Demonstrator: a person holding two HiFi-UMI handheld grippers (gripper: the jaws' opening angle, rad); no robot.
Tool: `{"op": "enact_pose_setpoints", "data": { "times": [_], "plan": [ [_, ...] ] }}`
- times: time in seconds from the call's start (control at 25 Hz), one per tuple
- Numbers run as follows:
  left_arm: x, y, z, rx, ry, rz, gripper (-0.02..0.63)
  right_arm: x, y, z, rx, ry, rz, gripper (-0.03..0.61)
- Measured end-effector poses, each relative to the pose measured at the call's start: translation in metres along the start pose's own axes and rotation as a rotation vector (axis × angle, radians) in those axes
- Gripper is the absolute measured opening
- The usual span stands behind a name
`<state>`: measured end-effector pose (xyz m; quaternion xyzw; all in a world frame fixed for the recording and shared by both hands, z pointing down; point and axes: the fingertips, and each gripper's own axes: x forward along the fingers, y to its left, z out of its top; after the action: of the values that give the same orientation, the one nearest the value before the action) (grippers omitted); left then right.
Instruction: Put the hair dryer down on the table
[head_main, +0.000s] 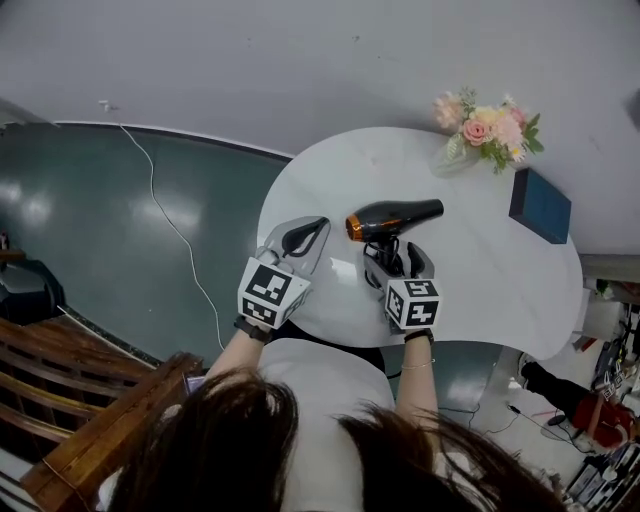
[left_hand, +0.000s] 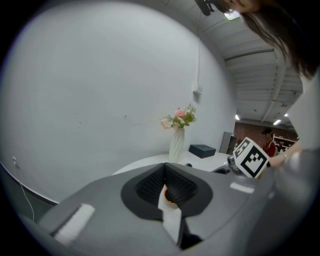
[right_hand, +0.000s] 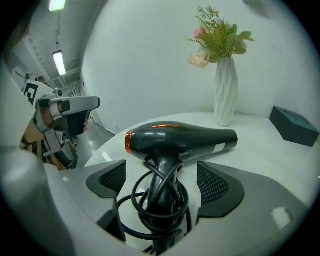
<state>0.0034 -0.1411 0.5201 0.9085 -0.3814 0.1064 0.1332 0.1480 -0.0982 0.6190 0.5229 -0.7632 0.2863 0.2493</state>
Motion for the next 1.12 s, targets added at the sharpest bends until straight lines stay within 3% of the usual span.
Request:
{"op": "enact_pose_setpoints", "data": {
  "times": [0.32, 0.8, 1.12],
  "plan": [
    [-0.004, -0.005, 0.035, 0.037, -0.060, -0.003, 0.058, -0.029, 0.005, 0.047, -0.041, -0.125, -0.010, 0.413],
    [-0.012, -0.014, 0.105, 0.099, -0.174, -0.014, 0.058, -0.100, 0.017, 0.156, -0.141, -0.429, -0.006, 0.410],
    [-0.015, -0.022, 0.150, 0.122, -0.238, -0.047, 0.058, -0.144, 0.032, 0.207, -0.161, -0.600, 0.032, 0.408]
  ]
}}
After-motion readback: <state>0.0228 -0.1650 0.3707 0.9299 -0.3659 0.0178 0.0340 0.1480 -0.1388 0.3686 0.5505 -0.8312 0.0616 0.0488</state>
